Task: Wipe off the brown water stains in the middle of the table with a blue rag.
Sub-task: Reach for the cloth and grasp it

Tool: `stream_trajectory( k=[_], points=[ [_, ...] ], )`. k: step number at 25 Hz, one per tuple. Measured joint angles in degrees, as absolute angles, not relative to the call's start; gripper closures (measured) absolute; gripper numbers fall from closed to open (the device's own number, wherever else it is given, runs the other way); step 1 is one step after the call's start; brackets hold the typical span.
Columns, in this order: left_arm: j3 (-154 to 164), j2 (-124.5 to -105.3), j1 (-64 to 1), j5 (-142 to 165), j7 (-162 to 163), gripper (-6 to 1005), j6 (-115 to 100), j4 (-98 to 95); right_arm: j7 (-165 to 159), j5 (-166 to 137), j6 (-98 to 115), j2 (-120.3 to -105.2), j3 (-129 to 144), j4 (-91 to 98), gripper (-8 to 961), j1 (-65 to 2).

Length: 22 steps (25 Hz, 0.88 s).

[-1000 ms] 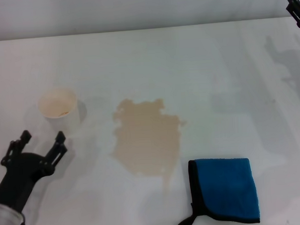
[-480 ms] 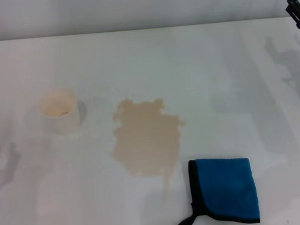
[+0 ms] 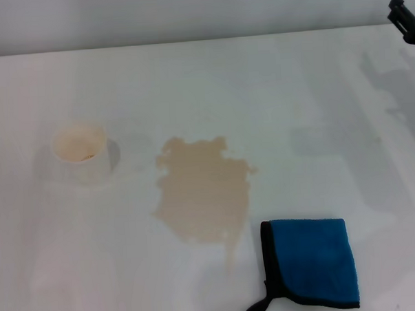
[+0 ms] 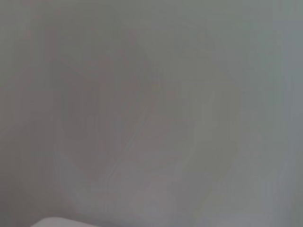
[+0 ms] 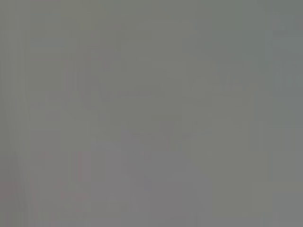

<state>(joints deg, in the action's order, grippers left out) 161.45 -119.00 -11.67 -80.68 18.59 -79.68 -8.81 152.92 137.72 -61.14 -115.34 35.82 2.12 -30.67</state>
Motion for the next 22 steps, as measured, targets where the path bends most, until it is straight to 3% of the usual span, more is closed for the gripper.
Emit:
stream_trajectory(
  k=[6,12,16,22],
  points=[
    [161.45,-119.0,-12.75,-81.91,18.63,107,-79.28,-7.99,139.79,137.72,-50.91,-114.62,50.61,11.94,94,-30.19],
    [161.45,-119.0,-13.2,-82.23,18.64,107,-79.12,-7.71,116.62,129.88,-39.33,-109.94,72.45,30.08,95,-26.89],
    [161.46,-119.0,-13.84,-83.43,18.63,107,-78.31,-7.36,99.28,111.93,-40.61,-107.67,74.0,38.51,96,-26.69],
    [161.46,-119.0,-15.48,-84.92,18.64,107,-76.62,-7.14,83.71,88.23,-51.79,-107.26,71.33,50.38,95,-26.72]
  ],
)
